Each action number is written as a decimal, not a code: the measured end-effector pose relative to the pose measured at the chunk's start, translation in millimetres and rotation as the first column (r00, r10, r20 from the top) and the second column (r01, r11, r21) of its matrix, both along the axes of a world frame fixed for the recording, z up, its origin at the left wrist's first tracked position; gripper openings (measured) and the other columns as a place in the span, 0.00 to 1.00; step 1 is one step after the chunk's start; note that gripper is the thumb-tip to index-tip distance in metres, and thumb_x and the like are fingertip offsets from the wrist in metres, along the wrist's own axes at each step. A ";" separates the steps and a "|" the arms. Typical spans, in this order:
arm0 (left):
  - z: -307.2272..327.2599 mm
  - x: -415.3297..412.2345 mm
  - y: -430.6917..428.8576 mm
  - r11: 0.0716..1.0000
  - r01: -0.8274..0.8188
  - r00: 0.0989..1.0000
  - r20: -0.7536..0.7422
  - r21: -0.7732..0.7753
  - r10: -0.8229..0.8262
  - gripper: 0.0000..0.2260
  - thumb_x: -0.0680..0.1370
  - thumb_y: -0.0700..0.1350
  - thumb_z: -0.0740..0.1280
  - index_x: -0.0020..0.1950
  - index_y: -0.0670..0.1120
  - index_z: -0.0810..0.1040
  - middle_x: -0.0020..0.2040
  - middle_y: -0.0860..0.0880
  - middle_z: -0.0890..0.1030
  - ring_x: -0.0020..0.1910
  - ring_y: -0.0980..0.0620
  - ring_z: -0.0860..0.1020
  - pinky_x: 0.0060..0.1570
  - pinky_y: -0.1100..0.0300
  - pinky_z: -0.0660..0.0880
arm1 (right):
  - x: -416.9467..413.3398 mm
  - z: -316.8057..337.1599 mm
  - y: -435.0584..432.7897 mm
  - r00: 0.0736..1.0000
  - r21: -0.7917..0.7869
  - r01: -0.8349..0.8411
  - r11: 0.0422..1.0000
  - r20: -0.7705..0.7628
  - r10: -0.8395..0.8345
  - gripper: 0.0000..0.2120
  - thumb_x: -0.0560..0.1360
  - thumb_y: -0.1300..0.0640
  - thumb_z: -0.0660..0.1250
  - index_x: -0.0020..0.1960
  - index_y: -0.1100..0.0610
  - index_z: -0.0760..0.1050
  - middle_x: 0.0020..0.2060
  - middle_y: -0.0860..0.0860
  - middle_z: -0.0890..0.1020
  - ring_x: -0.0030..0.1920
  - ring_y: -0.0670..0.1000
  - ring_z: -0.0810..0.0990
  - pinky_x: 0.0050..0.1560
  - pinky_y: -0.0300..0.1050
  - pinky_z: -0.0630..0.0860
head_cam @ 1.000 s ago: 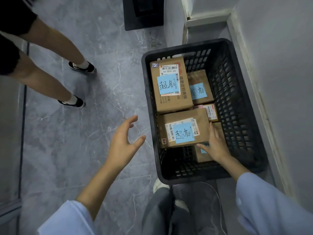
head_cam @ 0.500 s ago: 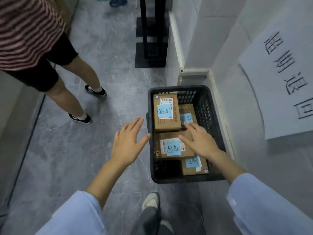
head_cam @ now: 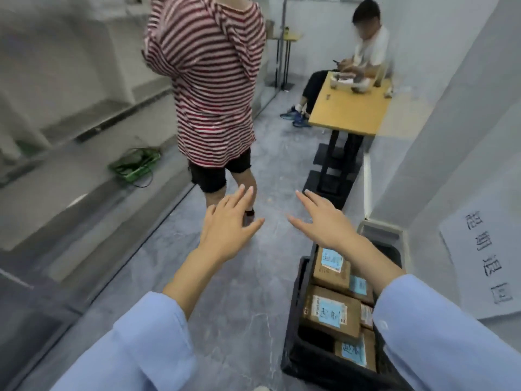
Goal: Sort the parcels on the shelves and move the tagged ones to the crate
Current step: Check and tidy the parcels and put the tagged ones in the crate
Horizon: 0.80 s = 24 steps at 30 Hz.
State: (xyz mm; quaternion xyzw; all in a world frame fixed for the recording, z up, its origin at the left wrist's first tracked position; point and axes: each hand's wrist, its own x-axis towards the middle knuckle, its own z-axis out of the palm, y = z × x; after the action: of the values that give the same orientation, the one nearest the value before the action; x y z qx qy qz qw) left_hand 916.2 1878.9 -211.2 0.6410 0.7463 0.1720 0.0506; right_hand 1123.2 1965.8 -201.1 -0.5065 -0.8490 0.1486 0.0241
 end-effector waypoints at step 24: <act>108.7 -324.7 -438.0 0.557 -0.812 0.564 -0.015 0.173 0.826 0.33 0.79 0.65 0.57 0.80 0.56 0.51 0.80 0.55 0.53 0.77 0.53 0.56 0.73 0.49 0.54 | -474.5 115.8 -308.4 0.518 0.183 -0.828 0.529 -0.110 0.848 0.35 0.80 0.37 0.56 0.80 0.47 0.47 0.80 0.49 0.52 0.78 0.54 0.52 0.75 0.57 0.59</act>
State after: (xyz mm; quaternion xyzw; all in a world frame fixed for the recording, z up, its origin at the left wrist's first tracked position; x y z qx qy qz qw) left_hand 591.6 1440.9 -102.5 0.2298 0.9453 0.1994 -0.1174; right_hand 648.7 1657.4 -85.2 -0.0160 -0.9881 0.1424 0.0554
